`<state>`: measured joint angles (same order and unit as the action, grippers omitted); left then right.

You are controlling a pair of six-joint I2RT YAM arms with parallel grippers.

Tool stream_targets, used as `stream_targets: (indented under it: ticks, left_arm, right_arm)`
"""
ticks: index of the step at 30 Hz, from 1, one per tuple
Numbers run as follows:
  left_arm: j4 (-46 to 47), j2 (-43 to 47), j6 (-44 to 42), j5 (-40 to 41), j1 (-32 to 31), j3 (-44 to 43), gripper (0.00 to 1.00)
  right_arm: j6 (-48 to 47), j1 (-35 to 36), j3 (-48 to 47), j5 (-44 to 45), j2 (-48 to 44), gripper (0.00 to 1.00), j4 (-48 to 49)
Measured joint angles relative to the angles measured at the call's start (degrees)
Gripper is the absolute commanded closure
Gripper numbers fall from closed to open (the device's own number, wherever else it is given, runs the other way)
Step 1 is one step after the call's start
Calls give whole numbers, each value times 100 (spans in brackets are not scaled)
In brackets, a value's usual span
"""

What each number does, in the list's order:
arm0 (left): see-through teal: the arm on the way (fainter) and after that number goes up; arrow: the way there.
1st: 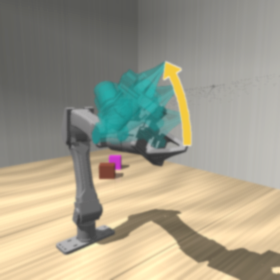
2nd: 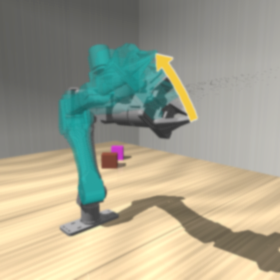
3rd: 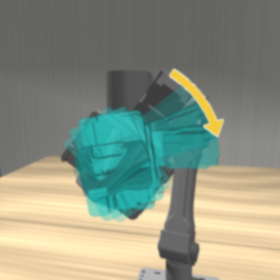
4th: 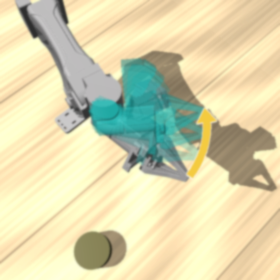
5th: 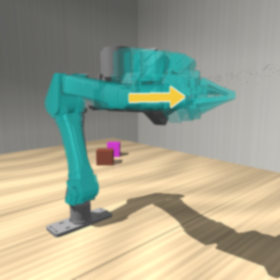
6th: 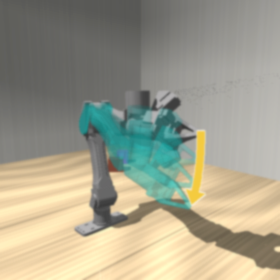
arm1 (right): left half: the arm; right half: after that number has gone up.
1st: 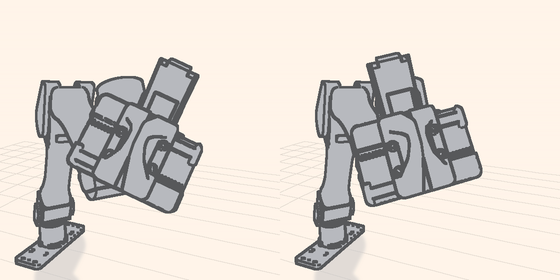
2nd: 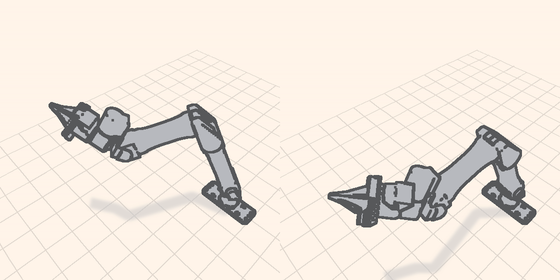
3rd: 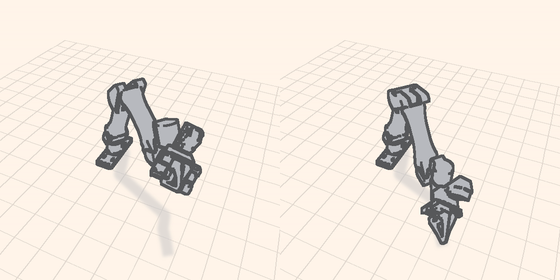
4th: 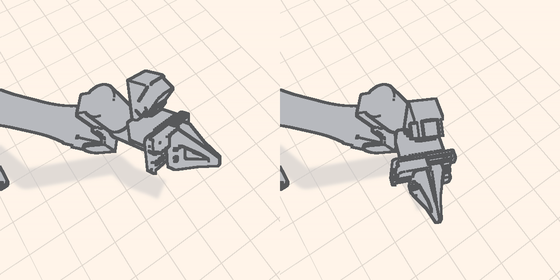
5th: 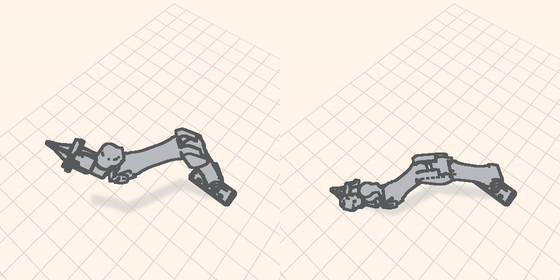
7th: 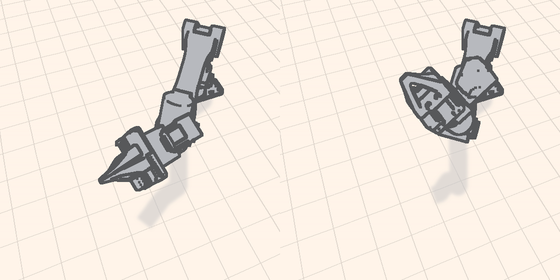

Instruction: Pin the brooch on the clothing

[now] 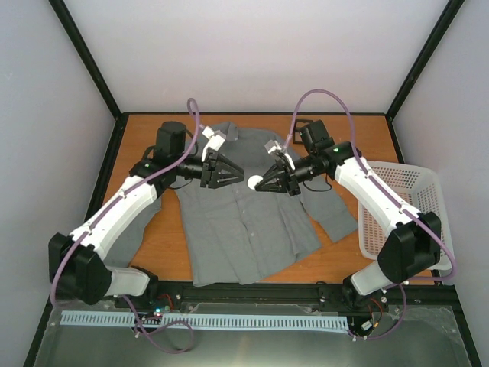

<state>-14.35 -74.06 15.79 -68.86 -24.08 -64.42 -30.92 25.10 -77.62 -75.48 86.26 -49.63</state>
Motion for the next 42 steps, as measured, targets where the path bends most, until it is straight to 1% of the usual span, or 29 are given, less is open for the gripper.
stream_targets:
  ticks: [3, 5, 10, 11, 13, 16, 20, 21, 23, 27, 31, 34, 40, 42]
  left_arm:
    - [-490, -385, -284, -33, -26, -289, 67]
    - [-726, -662, -470, 57, -50, -522, 72]
    - [-866, -874, -498, 116, -98, -675, 75]
    - [-892, -896, -501, 122, -127, -721, 74]
    - [-968, -951, -538, 149, -223, -850, 66]
    - [-992, -951, -601, 308, -306, -898, 67]
    - [-1014, -839, -614, 861, -310, -881, 69]
    - [-1012, -756, -614, 1023, -310, -868, 68]
    - [-966, -560, -610, 1292, -310, -839, 60]
    - [-785, -114, -592, 1602, -310, -721, 52]
    - [-704, -37, -597, 1563, -310, -719, 52]
    - [-837, -144, -695, 1421, -319, -721, 55]
    - [-1425, -476, -1029, 1255, -343, -732, 69]
    - [-1534, -505, -1093, 1169, -343, -732, 77]
  right_arm:
    - [-26, 0, -2, -7, 28, 97, -35]
    - [-37, 0, -15, -2, 63, 98, -48]
    - [-101, 0, -208, 2, 212, 97, -122]
    - [-107, 0, -227, 4, 223, 97, -129]
    - [-109, 0, -245, 11, 227, 97, -133]
    - [-122, 2, -254, 0, 229, 97, -166]
    - [-122, 0, -254, 59, 229, 97, -160]
    - [-111, 0, -225, 103, 225, 97, -120]
    - [-35, 0, -107, 177, 212, 97, -22]
    - [188, 0, 164, 317, 208, 97, 234]
    - [337, 0, 201, 435, 205, 97, 409]
    - [376, 0, 199, 461, 205, 97, 455]
    - [396, 0, 197, 448, 205, 97, 514]
    - [398, 0, 195, 439, 205, 97, 529]
